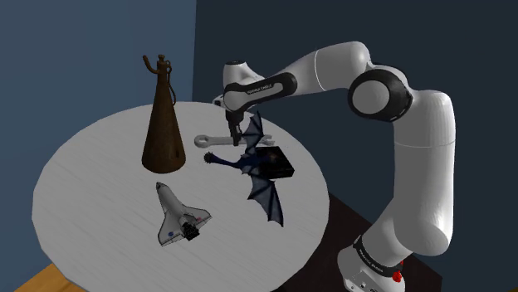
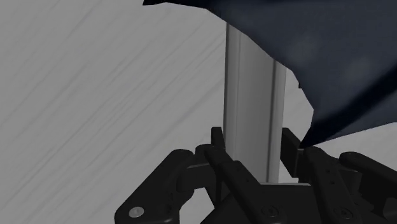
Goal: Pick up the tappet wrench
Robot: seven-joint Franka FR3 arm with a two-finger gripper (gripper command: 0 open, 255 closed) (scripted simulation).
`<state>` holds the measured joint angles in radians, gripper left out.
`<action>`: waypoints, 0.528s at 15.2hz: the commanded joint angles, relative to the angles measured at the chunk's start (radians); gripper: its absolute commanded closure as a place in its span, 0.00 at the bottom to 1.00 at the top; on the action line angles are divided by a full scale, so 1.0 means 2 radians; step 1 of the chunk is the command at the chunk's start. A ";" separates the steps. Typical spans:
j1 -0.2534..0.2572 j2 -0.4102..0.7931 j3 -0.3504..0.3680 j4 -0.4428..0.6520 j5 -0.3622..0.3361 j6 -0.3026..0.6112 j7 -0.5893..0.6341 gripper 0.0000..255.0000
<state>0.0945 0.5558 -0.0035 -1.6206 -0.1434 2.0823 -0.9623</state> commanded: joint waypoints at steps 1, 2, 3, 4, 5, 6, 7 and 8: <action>0.000 -0.007 0.000 0.004 0.001 -0.011 -0.001 1.00; 0.000 -0.010 0.001 0.006 0.001 -0.016 -0.001 1.00; 0.000 -0.013 0.001 0.008 0.001 -0.021 -0.002 1.00; 0.001 -0.016 0.001 0.010 0.002 -0.026 -0.003 1.00; 0.001 -0.019 0.001 0.012 0.002 -0.032 -0.004 1.00; 0.001 -0.022 0.001 0.015 0.002 -0.037 -0.004 1.00; 0.001 -0.025 0.001 0.017 0.002 -0.042 -0.005 1.00; 0.001 -0.028 0.001 0.020 0.003 -0.048 -0.006 1.00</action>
<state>0.0950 0.5087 -0.0015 -1.5781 -0.1380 1.9931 -0.9739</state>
